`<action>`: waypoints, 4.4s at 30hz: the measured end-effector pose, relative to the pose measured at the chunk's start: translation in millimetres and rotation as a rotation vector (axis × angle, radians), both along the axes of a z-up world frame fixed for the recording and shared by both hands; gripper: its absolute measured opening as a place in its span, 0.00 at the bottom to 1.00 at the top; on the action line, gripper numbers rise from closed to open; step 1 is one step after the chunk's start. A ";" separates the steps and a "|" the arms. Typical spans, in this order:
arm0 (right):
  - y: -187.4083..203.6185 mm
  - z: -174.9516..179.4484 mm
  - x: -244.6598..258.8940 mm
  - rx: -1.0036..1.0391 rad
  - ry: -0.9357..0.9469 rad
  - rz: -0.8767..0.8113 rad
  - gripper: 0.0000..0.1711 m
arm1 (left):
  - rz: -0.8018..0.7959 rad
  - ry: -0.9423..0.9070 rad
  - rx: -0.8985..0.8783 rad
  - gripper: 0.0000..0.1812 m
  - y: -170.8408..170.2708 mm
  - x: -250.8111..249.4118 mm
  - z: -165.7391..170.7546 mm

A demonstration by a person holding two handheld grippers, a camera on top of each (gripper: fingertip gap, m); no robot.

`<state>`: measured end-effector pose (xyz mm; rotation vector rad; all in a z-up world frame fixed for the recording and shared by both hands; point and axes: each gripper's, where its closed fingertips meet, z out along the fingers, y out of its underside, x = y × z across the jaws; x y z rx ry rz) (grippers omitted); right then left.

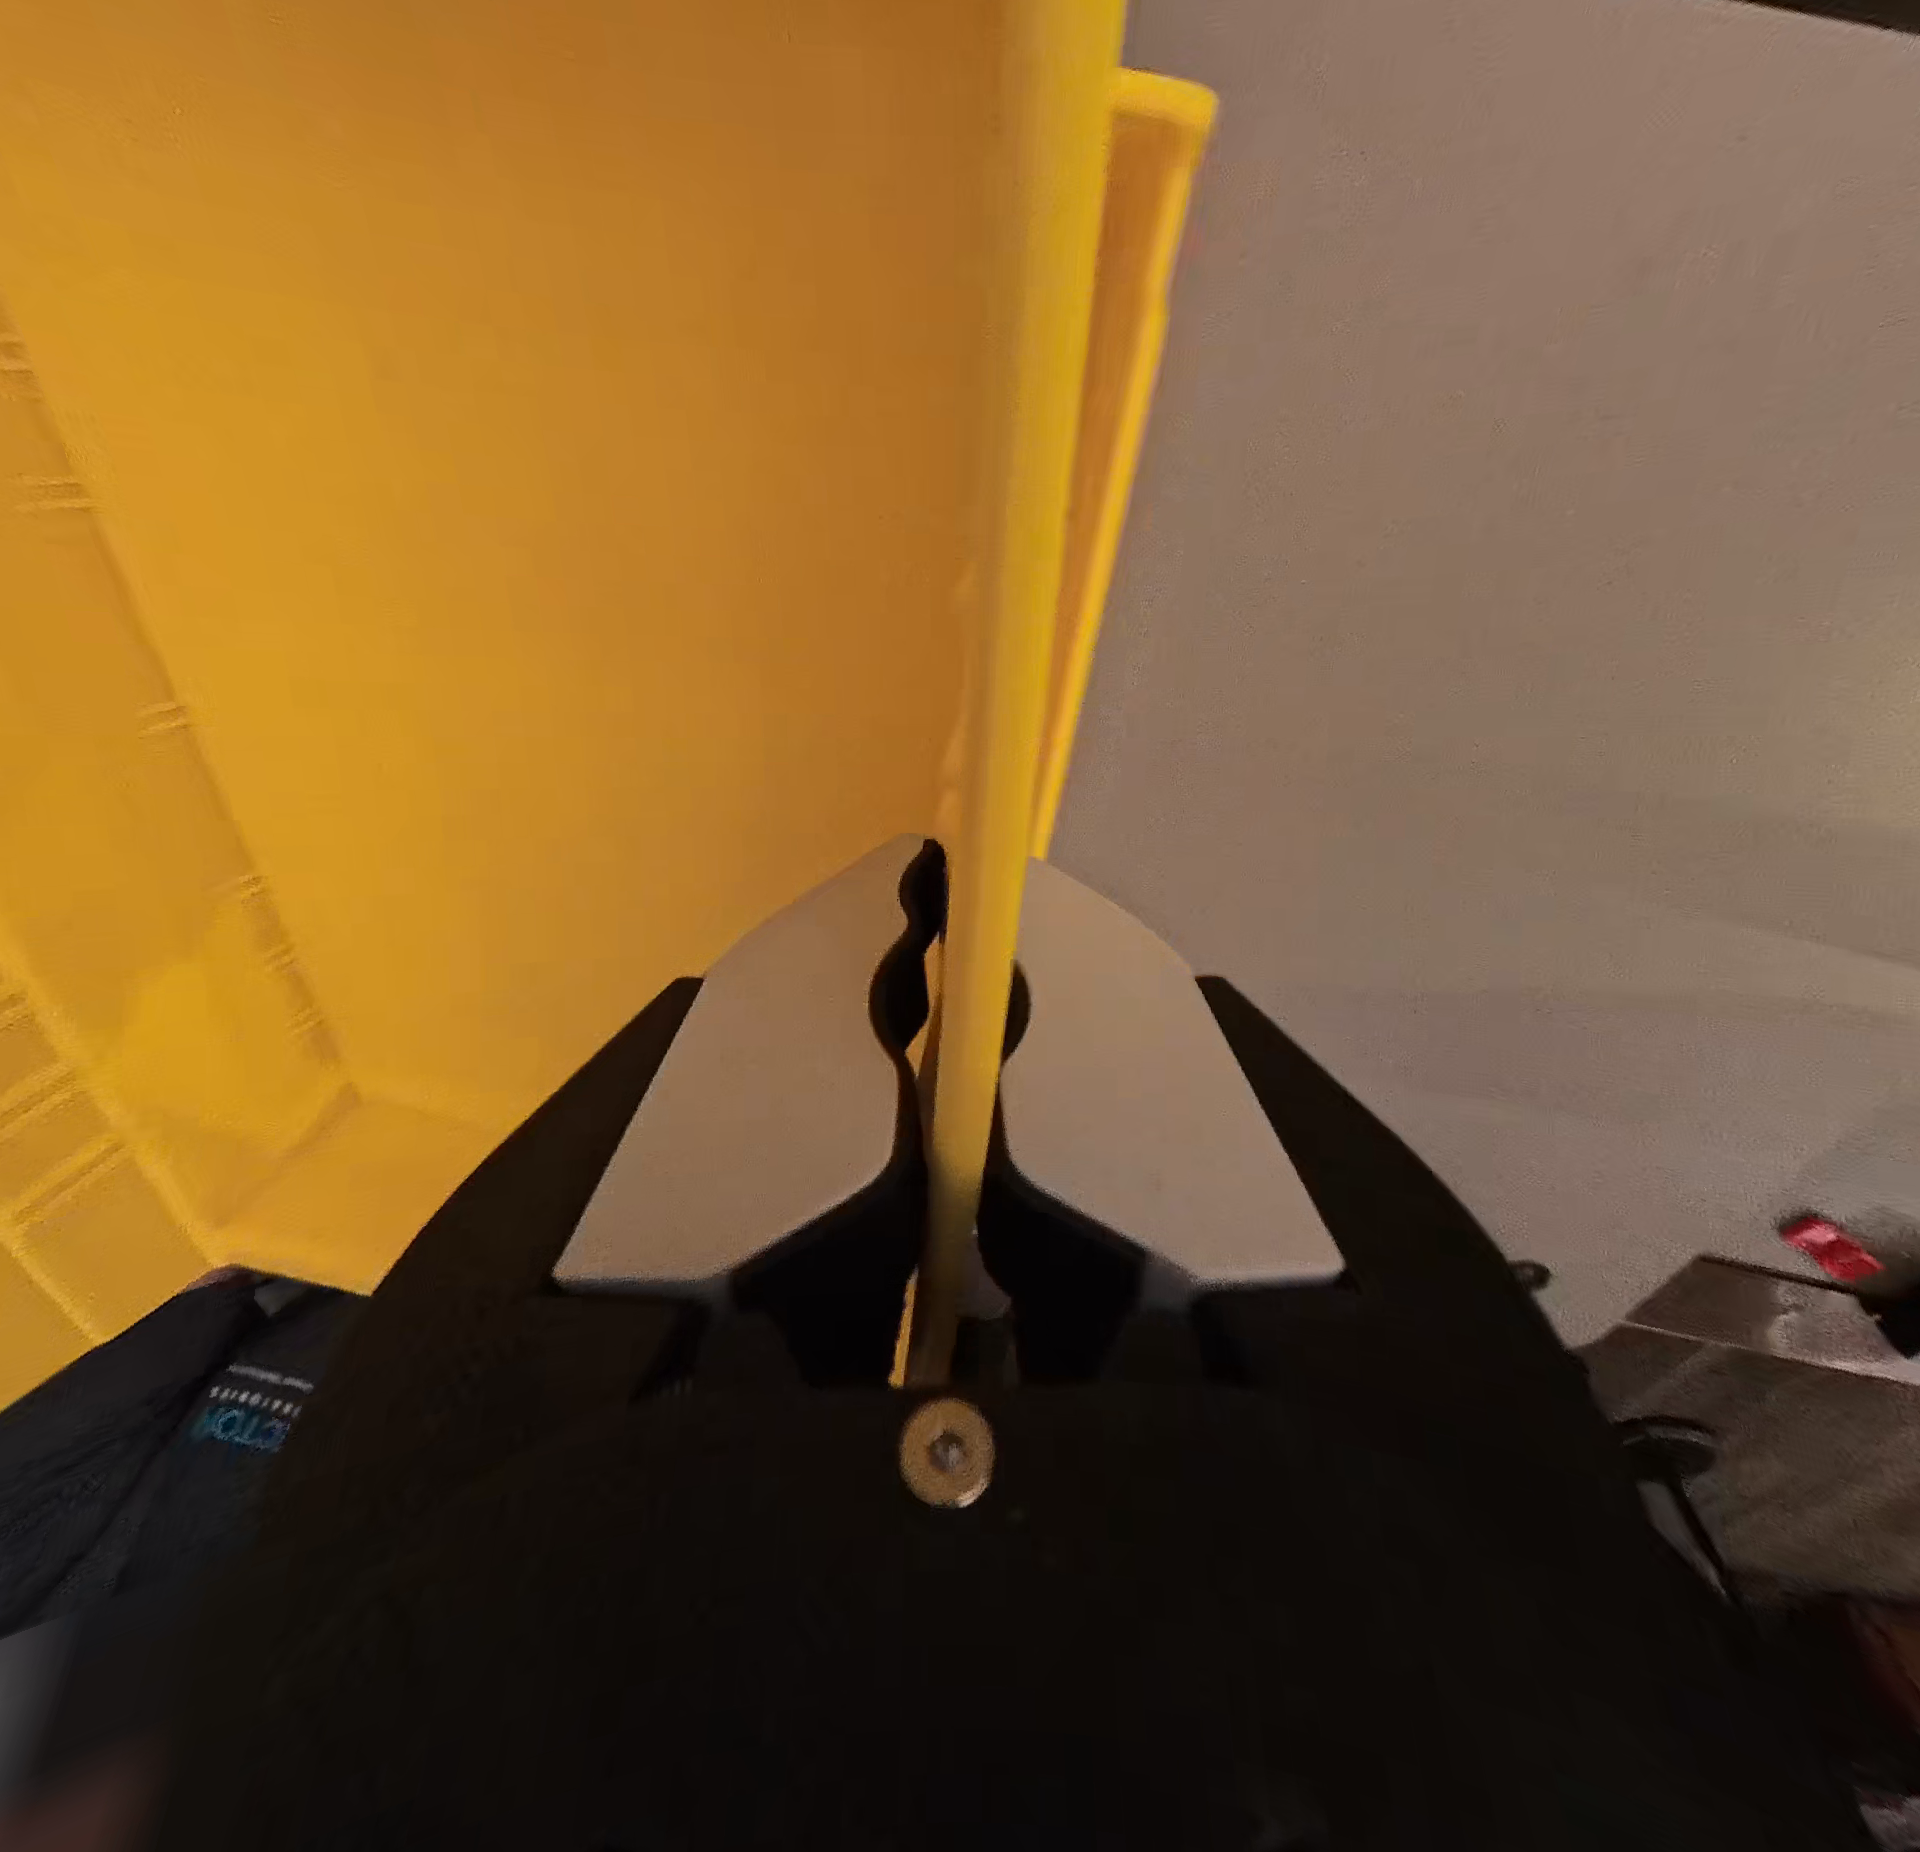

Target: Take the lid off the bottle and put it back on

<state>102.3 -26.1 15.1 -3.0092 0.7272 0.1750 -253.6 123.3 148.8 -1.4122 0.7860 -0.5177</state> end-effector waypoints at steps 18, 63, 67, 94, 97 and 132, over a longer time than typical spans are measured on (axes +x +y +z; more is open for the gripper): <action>-220.9 -97.0 194.7 0.003 0.045 -0.223 0.03 | -0.551 0.323 -0.840 0.50 -74.1 151.2 -191.1; -130.4 -168.5 142.8 0.028 0.072 -0.176 0.03 | 0.142 0.774 -1.226 0.02 134.7 -56.9 -256.8; -126.0 -168.4 138.2 0.030 0.077 -0.187 0.03 | 0.165 0.746 -1.225 0.02 151.4 -88.0 -256.1; -134.9 -167.0 132.0 -0.011 0.051 -0.079 0.03 | 0.132 0.754 -1.063 0.02 183.1 -92.5 -255.8; -136.1 -167.8 130.9 -0.004 0.067 -0.089 0.03 | 0.110 0.776 -1.033 0.02 183.0 -91.9 -255.9; -113.4 -63.6 172.5 0.389 -0.384 -0.120 0.22 | 0.103 0.683 -1.007 0.43 123.5 -0.8 -234.3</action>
